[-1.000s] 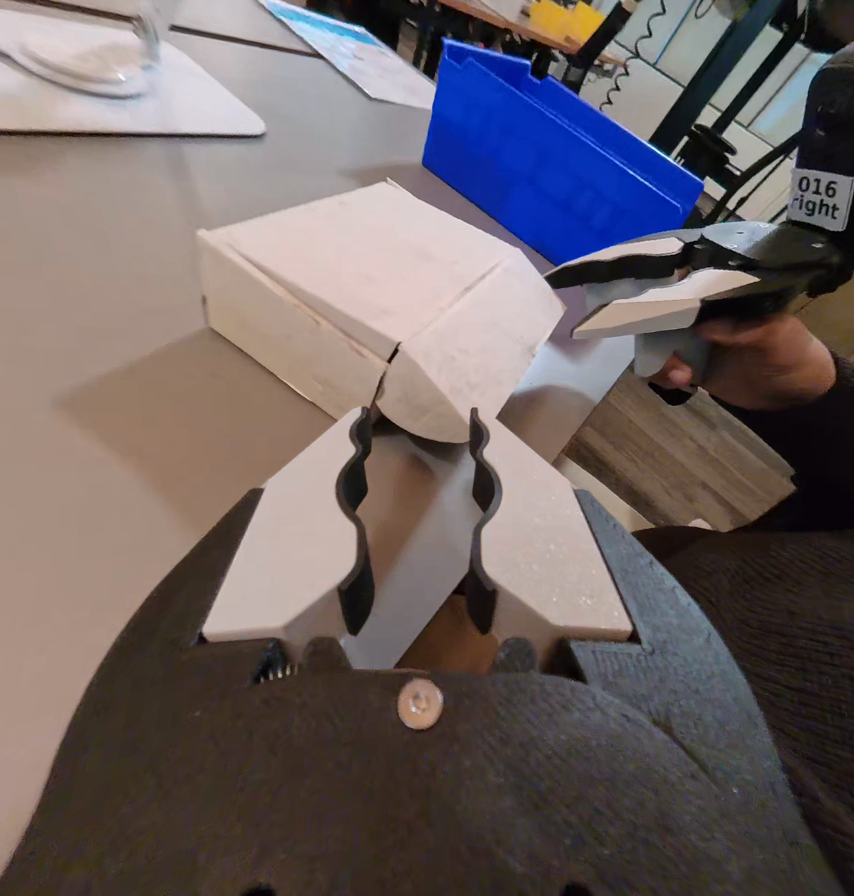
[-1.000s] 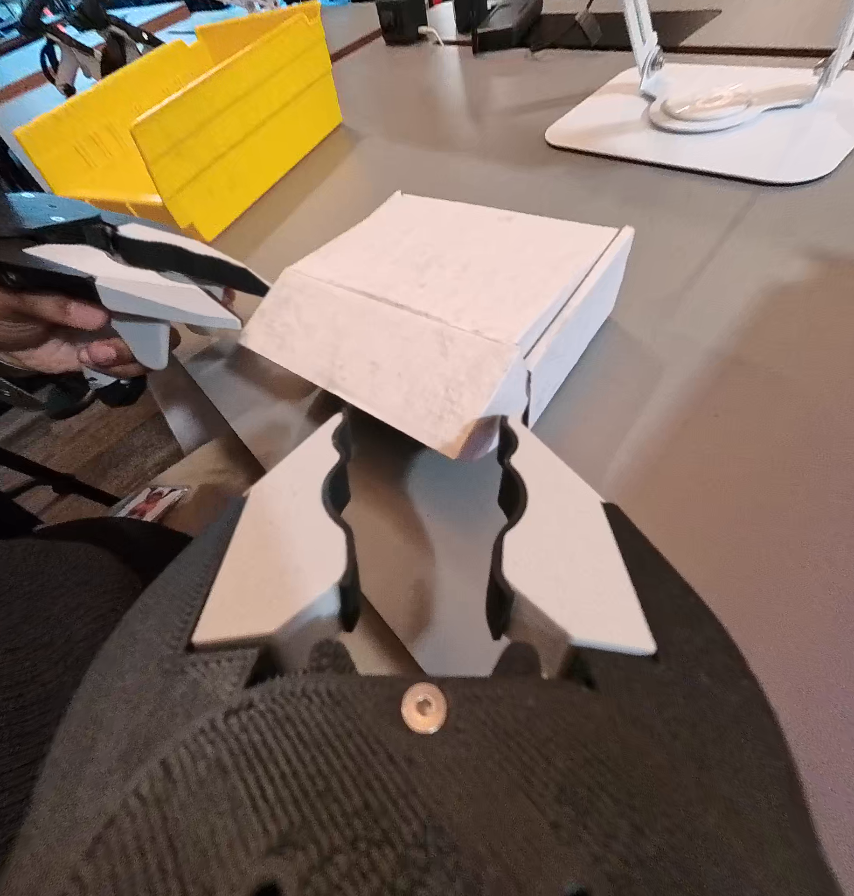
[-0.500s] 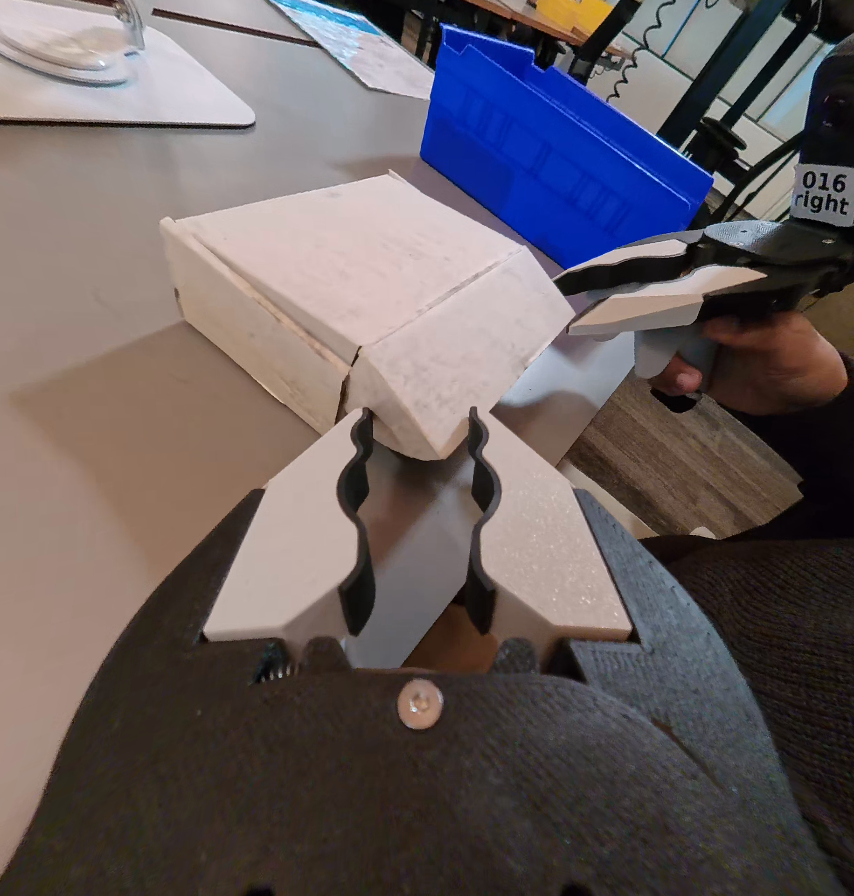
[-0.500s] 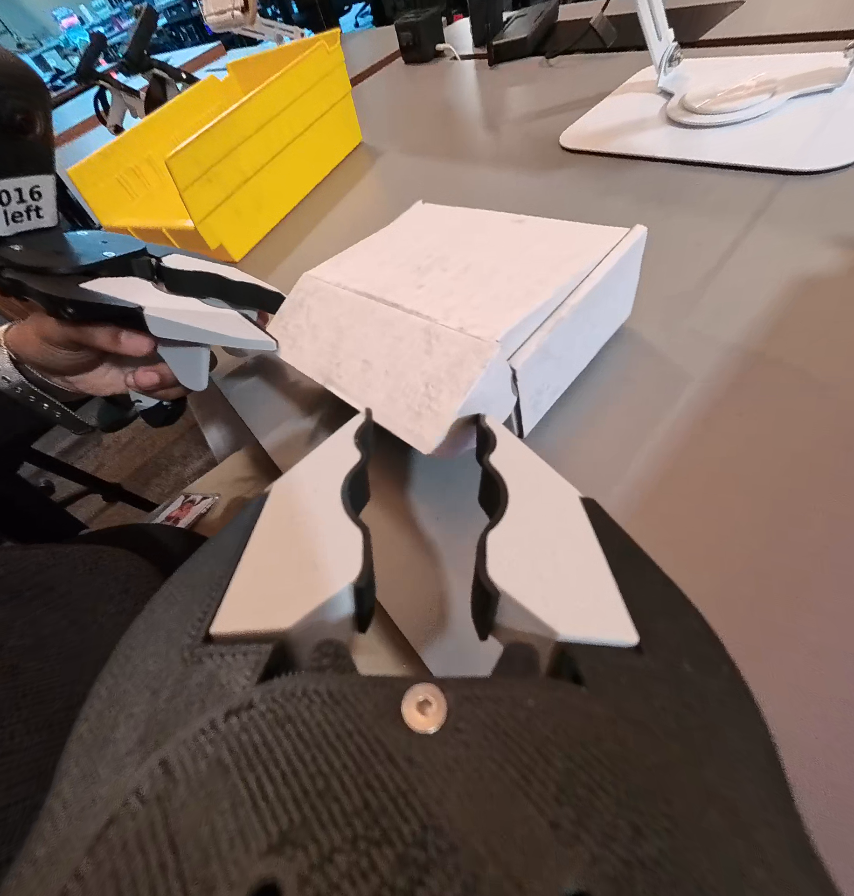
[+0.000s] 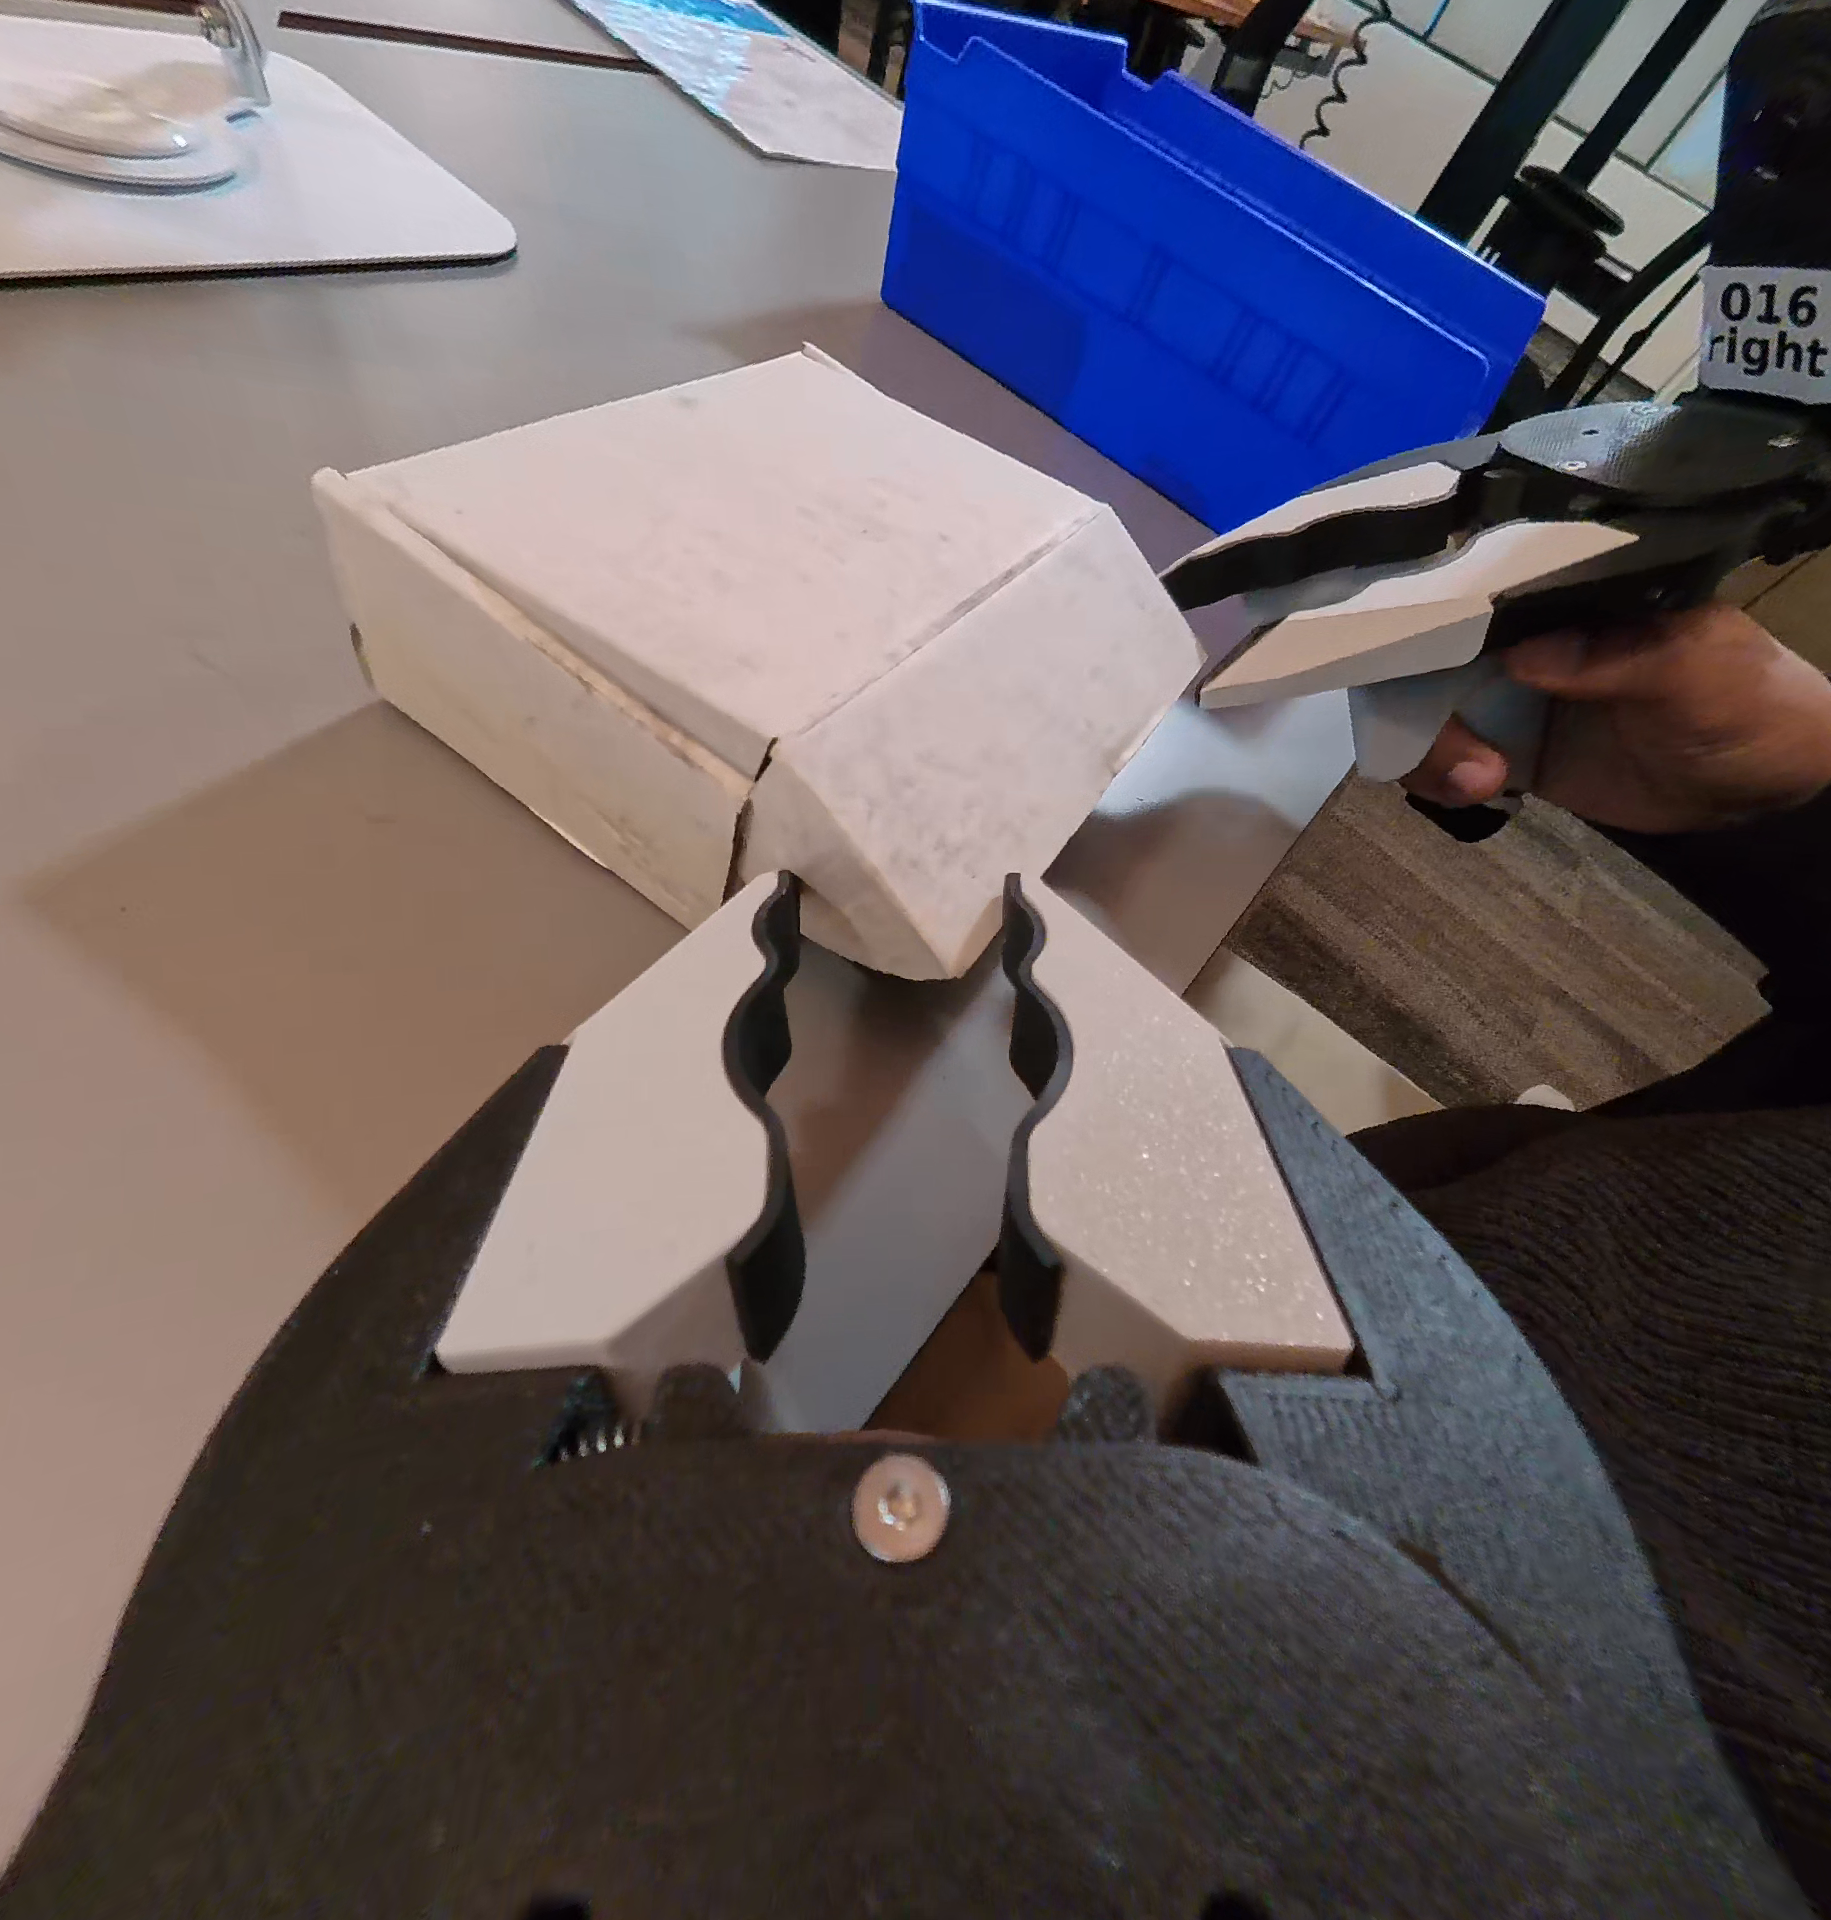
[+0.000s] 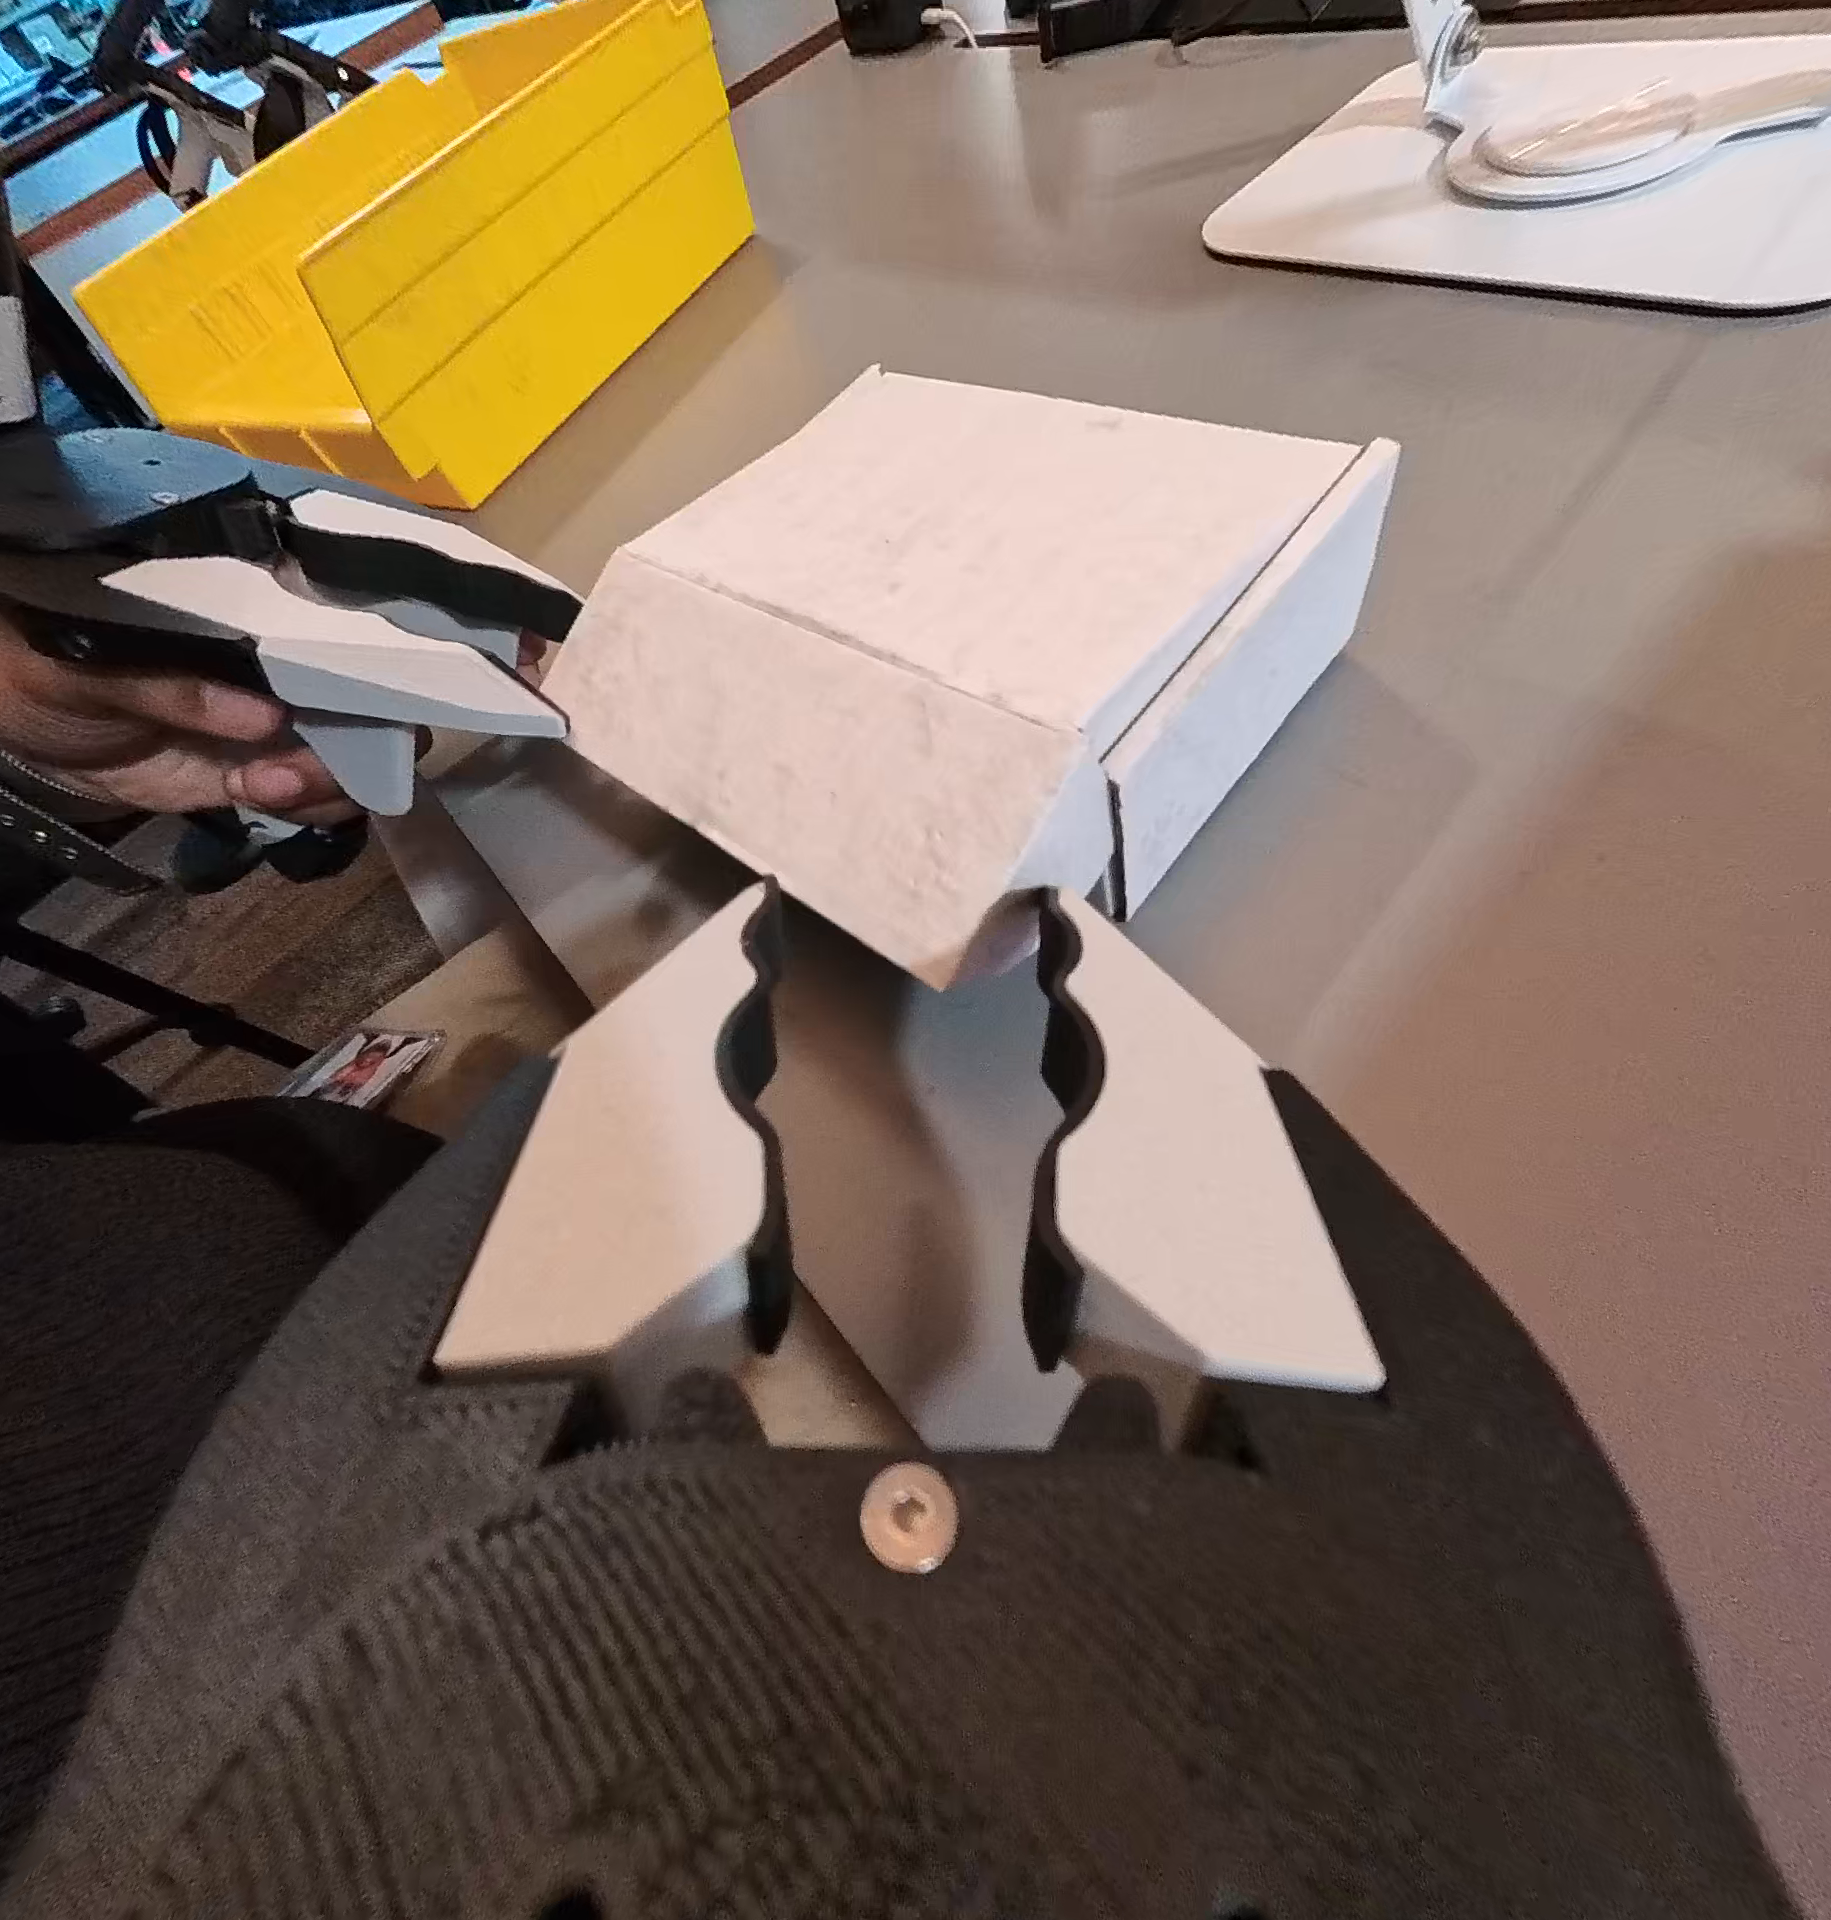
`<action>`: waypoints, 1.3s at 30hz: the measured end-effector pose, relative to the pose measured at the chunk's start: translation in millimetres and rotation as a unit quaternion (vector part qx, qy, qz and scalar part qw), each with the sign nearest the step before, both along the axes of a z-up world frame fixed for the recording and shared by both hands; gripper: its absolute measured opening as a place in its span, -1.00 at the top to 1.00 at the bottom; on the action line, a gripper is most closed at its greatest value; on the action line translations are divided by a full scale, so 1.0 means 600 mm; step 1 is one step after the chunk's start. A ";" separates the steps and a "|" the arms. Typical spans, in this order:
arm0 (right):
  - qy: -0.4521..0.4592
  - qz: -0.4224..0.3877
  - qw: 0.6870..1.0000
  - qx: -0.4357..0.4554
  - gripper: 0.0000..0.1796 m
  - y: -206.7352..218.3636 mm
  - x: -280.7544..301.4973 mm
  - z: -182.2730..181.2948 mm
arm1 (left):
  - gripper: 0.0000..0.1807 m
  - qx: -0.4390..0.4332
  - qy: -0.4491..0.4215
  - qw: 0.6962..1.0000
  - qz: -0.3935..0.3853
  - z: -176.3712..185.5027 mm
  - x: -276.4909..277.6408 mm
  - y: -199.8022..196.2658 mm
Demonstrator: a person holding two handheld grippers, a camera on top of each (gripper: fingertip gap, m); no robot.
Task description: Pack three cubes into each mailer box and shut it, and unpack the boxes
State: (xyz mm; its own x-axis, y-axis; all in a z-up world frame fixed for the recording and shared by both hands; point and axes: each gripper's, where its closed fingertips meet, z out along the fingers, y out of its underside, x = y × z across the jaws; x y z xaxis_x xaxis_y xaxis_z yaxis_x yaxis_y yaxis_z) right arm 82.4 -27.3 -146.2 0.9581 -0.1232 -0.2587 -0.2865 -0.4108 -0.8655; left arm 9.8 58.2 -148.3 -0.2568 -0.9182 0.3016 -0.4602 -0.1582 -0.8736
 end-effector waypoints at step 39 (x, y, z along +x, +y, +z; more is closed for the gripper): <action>0.010 -0.010 1.000 0.003 0.61 -0.005 0.021 0.001 | 0.68 0.135 0.006 0.991 0.006 -0.026 -0.004 0.006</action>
State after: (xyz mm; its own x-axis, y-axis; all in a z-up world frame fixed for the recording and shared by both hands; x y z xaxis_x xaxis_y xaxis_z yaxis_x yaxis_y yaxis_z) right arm 94.8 -30.3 -145.8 0.9500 -0.1404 -0.2790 -0.3122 -0.3998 -0.8618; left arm 7.2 62.0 -163.9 -0.2430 -0.9688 0.0480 -0.4703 0.0743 -0.8794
